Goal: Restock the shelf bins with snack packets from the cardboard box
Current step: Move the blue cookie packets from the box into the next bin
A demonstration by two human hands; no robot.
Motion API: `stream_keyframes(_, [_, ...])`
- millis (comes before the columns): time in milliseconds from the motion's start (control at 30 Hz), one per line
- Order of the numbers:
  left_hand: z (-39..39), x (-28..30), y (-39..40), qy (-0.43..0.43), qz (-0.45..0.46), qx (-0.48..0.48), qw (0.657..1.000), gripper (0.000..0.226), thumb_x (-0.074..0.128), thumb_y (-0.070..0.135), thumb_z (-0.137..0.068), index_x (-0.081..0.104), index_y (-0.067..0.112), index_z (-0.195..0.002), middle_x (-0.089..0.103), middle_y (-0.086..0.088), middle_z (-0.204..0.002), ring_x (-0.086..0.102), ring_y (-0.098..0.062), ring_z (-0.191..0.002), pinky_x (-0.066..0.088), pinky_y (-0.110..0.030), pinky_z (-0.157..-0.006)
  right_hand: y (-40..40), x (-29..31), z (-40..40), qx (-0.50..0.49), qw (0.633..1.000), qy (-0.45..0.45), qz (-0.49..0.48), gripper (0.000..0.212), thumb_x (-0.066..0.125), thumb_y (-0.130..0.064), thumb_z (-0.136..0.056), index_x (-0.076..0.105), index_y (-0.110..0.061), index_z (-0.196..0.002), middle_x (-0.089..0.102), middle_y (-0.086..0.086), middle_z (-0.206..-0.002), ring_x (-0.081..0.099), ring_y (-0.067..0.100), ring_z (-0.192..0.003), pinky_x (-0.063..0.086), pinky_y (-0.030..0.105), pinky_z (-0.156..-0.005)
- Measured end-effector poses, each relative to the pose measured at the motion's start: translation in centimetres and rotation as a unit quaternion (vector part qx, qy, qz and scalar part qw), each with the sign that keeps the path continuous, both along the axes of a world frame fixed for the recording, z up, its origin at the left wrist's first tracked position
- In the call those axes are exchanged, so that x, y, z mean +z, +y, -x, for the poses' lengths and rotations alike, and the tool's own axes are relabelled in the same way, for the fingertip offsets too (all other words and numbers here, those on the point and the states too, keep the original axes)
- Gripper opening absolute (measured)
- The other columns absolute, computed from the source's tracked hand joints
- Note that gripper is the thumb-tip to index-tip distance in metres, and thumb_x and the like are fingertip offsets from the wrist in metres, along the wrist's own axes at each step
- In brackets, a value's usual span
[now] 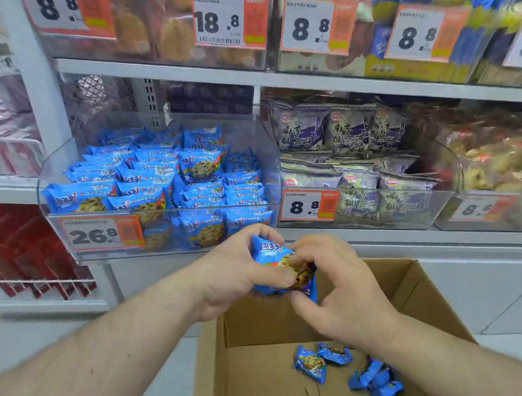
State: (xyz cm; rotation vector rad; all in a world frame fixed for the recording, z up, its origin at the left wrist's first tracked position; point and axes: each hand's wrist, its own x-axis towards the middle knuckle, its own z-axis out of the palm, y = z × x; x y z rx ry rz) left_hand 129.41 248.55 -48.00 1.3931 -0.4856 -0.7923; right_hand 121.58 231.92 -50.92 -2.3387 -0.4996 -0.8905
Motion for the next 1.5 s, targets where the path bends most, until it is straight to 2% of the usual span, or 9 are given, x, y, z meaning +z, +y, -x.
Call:
stream_keyframes(233, [-1.1, 1.7, 2.1, -0.126, -0.003, 0.038, 0.991, 0.048, 0.071, -0.018, -0.072, 0.053, 0.015, -0.104, 0.068, 0.014, -0.079, 0.063, -0.009, -0.066, 0.053, -0.023, -0.065, 0.2, 3.5, -1.2, 0.003, 0.973, 0.201, -0.111, 0.078, 0.070, -0.052, -0.064, 0.037, -0.038, -0.132, 0.049, -0.015, -0.135, 0.047, -0.003, -0.125, 0.035, 0.013, -0.103])
stream_keyframes(433, [-1.6, 2.7, 4.0, -0.217, -0.008, 0.030, 0.976, 0.049, 0.082, 0.014, -0.062, 0.058, 0.030, -0.102, 0.057, -0.016, -0.103, 0.050, -0.014, -0.081, 0.044, -0.029, -0.075, 1.1, 5.0, -3.3, 0.019, 0.954, 0.285, -0.093, 0.081, 0.073, -0.062, -0.053, 0.043, -0.048, -0.127, 0.056, -0.026, -0.119, 0.057, -0.003, -0.113, 0.046, 0.028, -0.101])
stream_keyframes(533, [-2.2, 2.7, 5.0, -0.210, -0.010, 0.043, 0.977, 0.048, 0.083, 0.024, -0.059, 0.057, 0.039, -0.097, 0.048, -0.016, -0.089, 0.042, -0.019, -0.075, 0.040, -0.038, -0.073, 1.4, 5.4, -4.5, 0.032, 0.943, 0.312, -0.110, 0.076, 0.080, -0.060, -0.053, 0.053, -0.043, -0.122, 0.062, -0.014, -0.123, 0.061, 0.002, -0.111, 0.049, 0.032, -0.099])
stream_keyframes(667, [-2.7, 3.0, 6.1, -0.255, -0.030, 0.045, 0.965, 0.052, 0.082, 0.009, -0.068, 0.054, 0.038, -0.101, 0.054, -0.007, -0.084, 0.044, -0.013, -0.066, 0.043, -0.024, -0.065, 2.1, 6.2, -6.1, 0.047, 0.936, 0.339, -0.082, 0.077, 0.072, -0.079, -0.051, 0.058, -0.043, -0.118, 0.063, -0.015, -0.123, 0.057, -0.004, -0.114, 0.045, 0.028, -0.101])
stream_keyframes(767, [-2.9, 3.0, 6.5, -0.299, -0.045, 0.038, 0.952, 0.062, 0.079, -0.001, -0.075, 0.048, 0.031, -0.117, 0.064, 0.013, -0.095, 0.058, 0.006, -0.073, 0.043, -0.006, -0.070, 3.2, 7.3, -7.0, 0.055, 0.931, 0.360, 0.001, 0.072, 0.073, -0.060, -0.062, 0.054, -0.039, -0.128, 0.060, -0.023, -0.123, 0.055, -0.011, -0.111, 0.044, 0.019, -0.099])
stream_keyframes(867, [-4.3, 1.9, 6.9, -0.371, -0.069, 0.114, 0.919, 0.085, 0.087, 0.025, -0.066, 0.034, 0.048, -0.130, 0.042, 0.026, -0.122, 0.053, 0.010, -0.105, 0.040, -0.007, -0.089, 4.4, 8.2, -8.5, 0.051, 0.934, 0.354, 0.012, 0.068, 0.077, -0.044, -0.065, 0.061, -0.023, -0.128, 0.066, -0.016, -0.113, 0.061, -0.007, -0.099, 0.048, 0.020, -0.091])
stream_keyframes(967, [-6.1, 1.4, 6.9, -0.392, -0.081, 0.287, 0.870, 0.083, 0.086, 0.034, -0.060, 0.036, 0.043, -0.126, 0.040, 0.020, -0.118, 0.048, 0.009, -0.099, 0.038, -0.005, -0.084, 5.4, 9.1, -11.0, -0.001, 0.952, 0.305, -0.021, 0.053, 0.076, -0.046, -0.058, 0.070, -0.022, -0.105, 0.071, -0.005, -0.091, 0.066, 0.013, -0.082, 0.054, 0.036, -0.079])
stream_keyframes(1133, [-8.4, 0.7, 6.8, -0.506, -0.269, 0.444, 0.689, 0.032, 0.065, 0.038, -0.070, 0.066, 0.033, -0.101, 0.052, 0.002, -0.117, 0.042, -0.024, -0.112, 0.029, -0.041, -0.089, 5.5, 10.1, -17.4, -0.169, 0.956, 0.241, -0.017, 0.053, 0.082, -0.039, -0.069, 0.058, -0.023, -0.115, 0.063, -0.003, -0.108, 0.060, 0.017, -0.090, 0.047, 0.029, -0.076])
stream_keyframes(1500, [-8.8, -0.5, 6.0, -0.498, -0.395, 0.344, 0.691, 0.045, 0.035, 0.060, -0.076, 0.075, 0.039, -0.080, 0.034, 0.008, -0.153, 0.009, -0.022, -0.144, -0.004, -0.044, -0.111, 6.6, 7.4, -22.6, -0.148, 0.941, 0.300, 0.046, 0.066, 0.083, -0.033, -0.075, 0.054, -0.024, -0.134, 0.044, 0.005, -0.142, 0.054, 0.021, -0.107, 0.040, 0.024, -0.078])
